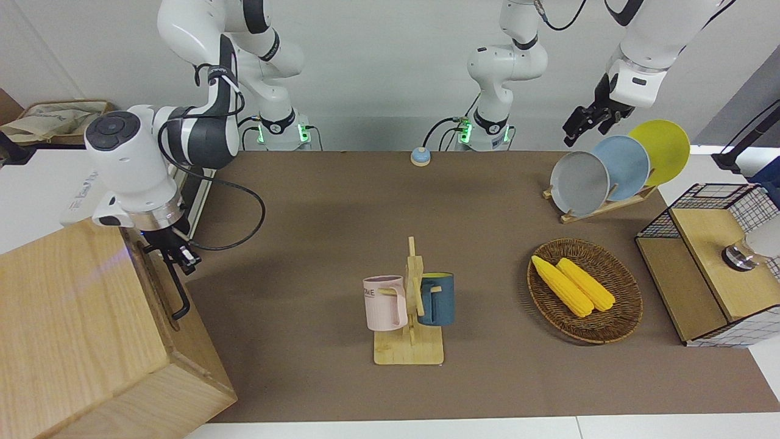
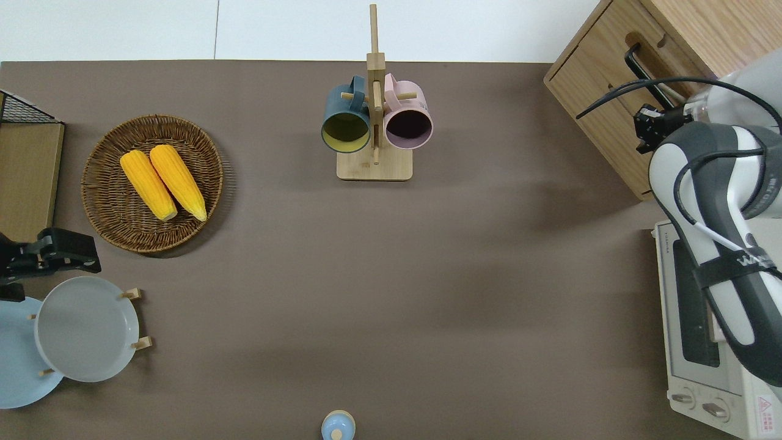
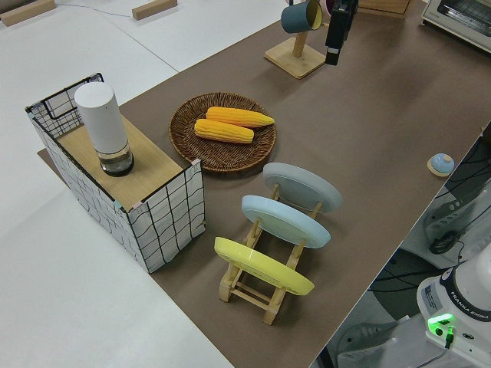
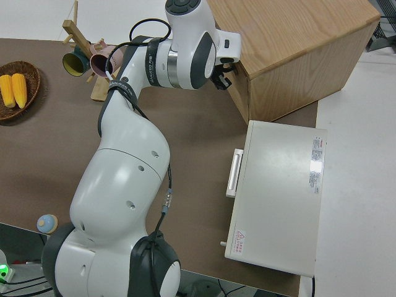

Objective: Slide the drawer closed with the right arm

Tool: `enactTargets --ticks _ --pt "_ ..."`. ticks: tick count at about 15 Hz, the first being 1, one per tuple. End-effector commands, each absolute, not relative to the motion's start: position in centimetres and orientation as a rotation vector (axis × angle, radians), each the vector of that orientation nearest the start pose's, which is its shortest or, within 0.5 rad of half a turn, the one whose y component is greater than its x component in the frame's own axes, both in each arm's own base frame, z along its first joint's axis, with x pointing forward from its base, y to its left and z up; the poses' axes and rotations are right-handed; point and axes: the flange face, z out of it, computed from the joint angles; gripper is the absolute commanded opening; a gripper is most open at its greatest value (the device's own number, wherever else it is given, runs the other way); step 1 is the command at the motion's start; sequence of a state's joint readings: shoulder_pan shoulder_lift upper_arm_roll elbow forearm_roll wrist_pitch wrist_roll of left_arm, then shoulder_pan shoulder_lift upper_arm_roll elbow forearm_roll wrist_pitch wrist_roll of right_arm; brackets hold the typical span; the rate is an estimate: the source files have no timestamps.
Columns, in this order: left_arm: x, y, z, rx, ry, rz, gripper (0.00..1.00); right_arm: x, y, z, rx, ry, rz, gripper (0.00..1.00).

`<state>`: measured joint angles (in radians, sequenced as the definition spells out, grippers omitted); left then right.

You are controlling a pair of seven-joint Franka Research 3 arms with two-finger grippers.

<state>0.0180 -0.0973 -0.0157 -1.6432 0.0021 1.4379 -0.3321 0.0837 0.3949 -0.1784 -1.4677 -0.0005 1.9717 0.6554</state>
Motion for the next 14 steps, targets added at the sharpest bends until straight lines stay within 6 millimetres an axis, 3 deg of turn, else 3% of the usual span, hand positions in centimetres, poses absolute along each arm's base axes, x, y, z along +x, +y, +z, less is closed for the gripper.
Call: enactTargets --ticks 1,8,14 --pt "50.6 0.1 63.6 -3.081 -0.505 0.156 0.99 70.0 -8.9 47.5 -2.989 1.088 -0.310 0.000" --pt "50.6 0.1 63.6 -3.081 -0.505 0.156 0.99 69.8 -9.5 47.7 -3.016 1.059 -0.315 0.000" --pt "50.6 0.1 63.6 -3.081 -0.505 0.156 0.99 68.3 -5.9 50.1 -3.017 0.997 -0.287 0.000"
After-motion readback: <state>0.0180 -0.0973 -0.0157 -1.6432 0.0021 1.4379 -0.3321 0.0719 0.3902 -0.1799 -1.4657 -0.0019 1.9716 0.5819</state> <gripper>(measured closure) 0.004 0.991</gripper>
